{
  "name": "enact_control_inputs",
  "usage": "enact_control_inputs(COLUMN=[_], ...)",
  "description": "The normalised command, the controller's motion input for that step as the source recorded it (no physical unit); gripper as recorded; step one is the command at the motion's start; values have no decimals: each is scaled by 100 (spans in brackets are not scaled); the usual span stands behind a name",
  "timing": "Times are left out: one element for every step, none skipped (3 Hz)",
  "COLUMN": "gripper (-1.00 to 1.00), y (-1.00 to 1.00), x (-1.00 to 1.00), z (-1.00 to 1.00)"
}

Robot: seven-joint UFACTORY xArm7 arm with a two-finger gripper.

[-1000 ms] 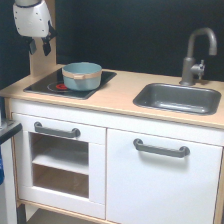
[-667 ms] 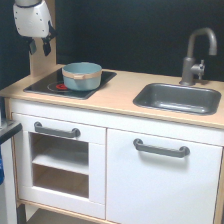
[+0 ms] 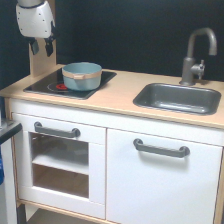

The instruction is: Place the pot in the sink

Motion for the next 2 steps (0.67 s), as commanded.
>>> enact_control_inputs(gripper=[100,100], y=[20,30], x=[30,46], z=[-7,-8])
